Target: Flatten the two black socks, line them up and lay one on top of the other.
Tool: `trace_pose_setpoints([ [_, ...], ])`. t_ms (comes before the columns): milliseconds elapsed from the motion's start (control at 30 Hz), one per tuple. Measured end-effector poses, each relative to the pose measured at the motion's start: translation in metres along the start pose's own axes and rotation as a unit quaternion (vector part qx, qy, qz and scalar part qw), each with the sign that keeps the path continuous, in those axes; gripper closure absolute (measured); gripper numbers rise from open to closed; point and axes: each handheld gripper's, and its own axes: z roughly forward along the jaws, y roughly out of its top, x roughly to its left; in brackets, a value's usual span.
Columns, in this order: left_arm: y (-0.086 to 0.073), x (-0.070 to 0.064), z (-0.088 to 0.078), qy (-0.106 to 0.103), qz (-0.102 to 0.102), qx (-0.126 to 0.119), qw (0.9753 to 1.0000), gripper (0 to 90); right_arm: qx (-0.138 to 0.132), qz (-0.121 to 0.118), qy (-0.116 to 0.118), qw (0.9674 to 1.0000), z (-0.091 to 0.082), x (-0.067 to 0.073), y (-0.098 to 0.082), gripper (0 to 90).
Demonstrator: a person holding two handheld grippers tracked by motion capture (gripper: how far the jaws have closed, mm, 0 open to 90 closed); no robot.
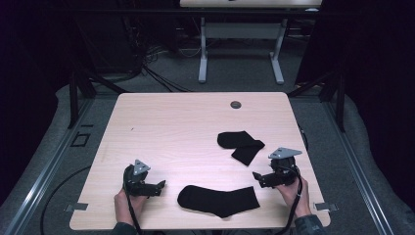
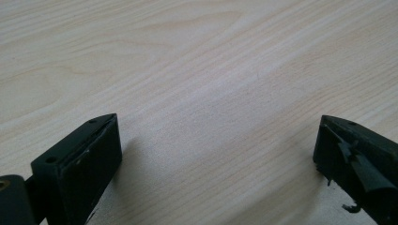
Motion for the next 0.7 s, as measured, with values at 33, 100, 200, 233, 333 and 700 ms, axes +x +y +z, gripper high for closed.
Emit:
trace_pose_setpoints([
  [33, 0.0, 0.0, 0.0, 0.001, 0.001, 0.0, 1.0, 1.6, -0.001, -0.004, -0.001, 1.0, 0.003, -0.001, 0.009, 0.6],
  [100, 0.0, 0.0, 0.0, 0.001, 0.001, 0.0, 1.0, 1.6, -0.004, -0.005, -0.001, 1.0, 0.008, -0.003, 0.016, 1.6],
  [200, 0.0, 0.0, 0.0, 0.0, 0.0, 0.0, 1.0, 1.6, -0.001, -0.01, -0.003, 0.9999, 0.015, -0.006, 0.026, 5.4],
  [233, 0.0, 0.0, 0.0, 0.0, 0.0, 0.0, 1.0, 1.6, 0.002, -0.014, -0.004, 0.9999, 0.018, -0.008, 0.029, 8.2],
  [333, 0.0, 0.0, 0.0, 0.0, 0.0, 0.0, 1.0, 1.6, 0.005, -0.01, -0.003, 0.9999, 0.025, -0.012, 0.035, 14.9],
  [700, 0.0, 0.0, 0.0, 0.001, -0.003, -0.002, 1.0, 1.7, 0.034, 0.009, -0.015, 0.9993, 0.071, -0.03, 0.057, 40.6],
])
